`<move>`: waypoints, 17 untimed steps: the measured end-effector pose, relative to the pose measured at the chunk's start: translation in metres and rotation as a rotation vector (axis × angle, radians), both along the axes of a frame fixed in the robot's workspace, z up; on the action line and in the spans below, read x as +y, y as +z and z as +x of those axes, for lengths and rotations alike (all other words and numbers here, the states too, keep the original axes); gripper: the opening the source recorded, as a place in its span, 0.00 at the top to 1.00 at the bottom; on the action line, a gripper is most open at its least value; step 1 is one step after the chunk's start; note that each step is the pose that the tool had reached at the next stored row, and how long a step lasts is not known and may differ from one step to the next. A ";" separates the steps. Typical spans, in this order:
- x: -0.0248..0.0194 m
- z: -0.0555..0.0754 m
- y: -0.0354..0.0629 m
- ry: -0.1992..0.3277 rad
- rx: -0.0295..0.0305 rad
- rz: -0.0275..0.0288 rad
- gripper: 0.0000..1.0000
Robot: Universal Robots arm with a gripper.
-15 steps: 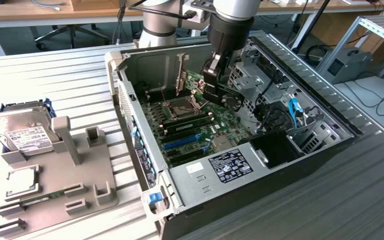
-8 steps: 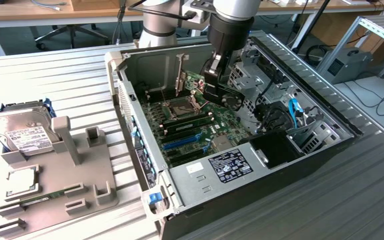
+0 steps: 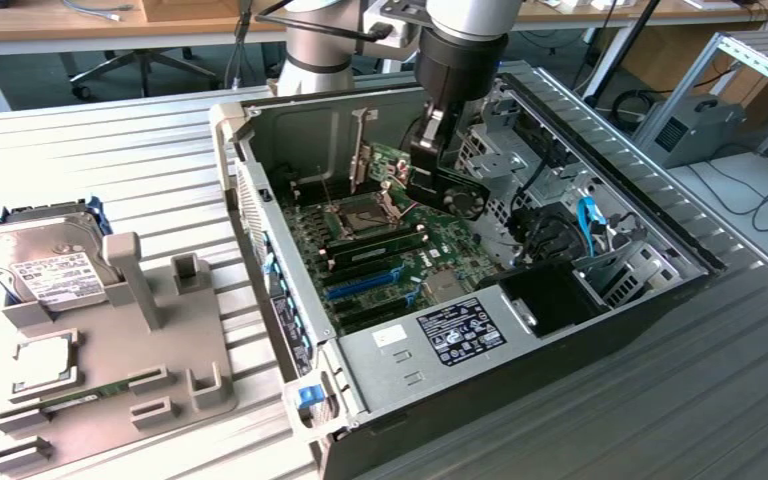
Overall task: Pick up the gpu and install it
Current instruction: 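Insert the gpu into the slot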
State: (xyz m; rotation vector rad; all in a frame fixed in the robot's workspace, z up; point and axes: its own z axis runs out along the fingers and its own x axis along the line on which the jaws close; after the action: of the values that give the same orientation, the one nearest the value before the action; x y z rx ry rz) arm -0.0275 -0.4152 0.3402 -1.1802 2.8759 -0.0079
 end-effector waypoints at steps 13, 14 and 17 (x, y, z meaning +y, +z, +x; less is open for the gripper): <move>0.0000 0.000 0.0000 0.045 0.0000 0.0000 0.74; 0.0000 0.000 0.0000 0.050 0.0000 0.0000 0.74; 0.0000 0.000 0.0000 0.062 0.0000 0.0000 0.74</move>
State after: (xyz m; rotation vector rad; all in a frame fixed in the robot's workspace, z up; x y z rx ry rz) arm -0.0275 -0.4152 0.3402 -1.2693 2.8376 -0.0064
